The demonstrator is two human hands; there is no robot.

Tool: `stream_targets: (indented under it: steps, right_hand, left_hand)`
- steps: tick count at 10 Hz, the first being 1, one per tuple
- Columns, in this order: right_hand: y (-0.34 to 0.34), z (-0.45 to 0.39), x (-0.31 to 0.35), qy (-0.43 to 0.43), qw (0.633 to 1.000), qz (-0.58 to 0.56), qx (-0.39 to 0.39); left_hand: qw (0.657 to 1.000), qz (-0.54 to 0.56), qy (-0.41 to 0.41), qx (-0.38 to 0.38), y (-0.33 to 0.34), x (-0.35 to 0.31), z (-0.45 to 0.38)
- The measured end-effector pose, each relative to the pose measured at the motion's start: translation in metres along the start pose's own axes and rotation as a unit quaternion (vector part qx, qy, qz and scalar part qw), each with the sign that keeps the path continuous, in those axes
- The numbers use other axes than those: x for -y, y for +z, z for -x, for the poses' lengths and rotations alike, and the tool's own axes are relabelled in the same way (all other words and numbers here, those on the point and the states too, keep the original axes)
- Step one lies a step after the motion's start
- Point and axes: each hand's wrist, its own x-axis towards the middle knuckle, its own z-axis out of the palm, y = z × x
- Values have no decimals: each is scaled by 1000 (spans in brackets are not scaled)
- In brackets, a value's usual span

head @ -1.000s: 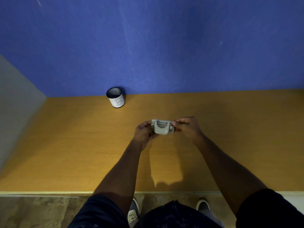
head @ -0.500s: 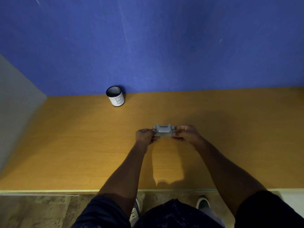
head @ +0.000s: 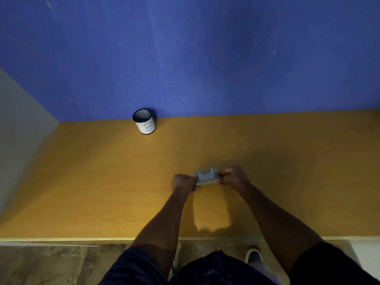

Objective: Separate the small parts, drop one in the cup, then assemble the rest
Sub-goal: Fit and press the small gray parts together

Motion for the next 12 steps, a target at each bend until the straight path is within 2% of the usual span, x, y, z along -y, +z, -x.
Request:
stream_targets:
  steps: [2, 3, 4, 5, 6, 7, 8, 9, 11, 12]
  right_hand:
    - [3, 5, -9, 16, 987, 161, -3]
    - [0, 5, -13, 23, 983, 180, 12]
    - [-7, 9, -15, 70, 990, 107, 55]
    - [-12, 13, -16, 55, 996, 49, 56]
    - [-14, 18, -13, 42, 997, 40, 48]
    - [-13, 13, -11, 31, 995, 87, 50]
    - [-9, 11, -12, 71, 988, 132, 45]
    - [-8, 5, -19, 79, 988, 130, 24]
    - [-1, 2, -26, 60, 985, 163, 21]
    - [2, 6, -20, 16, 979, 200, 15]
  left_hand:
    - [1000, -17, -11, 13, 6, 6, 6]
    - [999, -33, -25, 26, 4, 8, 8]
    - [997, -28, -40, 58, -1, 9, 4]
    - [996, -39, -26, 72, -5, 10, 3]
    - [994, -61, 12, 91, -5, 11, 5]
    - [993, -76, 31, 80, -5, 11, 4]
    - [993, -86, 46, 67, -1, 9, 4]
    - [994, -94, 35, 44, 2, 10, 6]
    - [989, -143, 42, 28, 4, 16, 10]
    - [983, -172, 56, 13, 4, 14, 12]
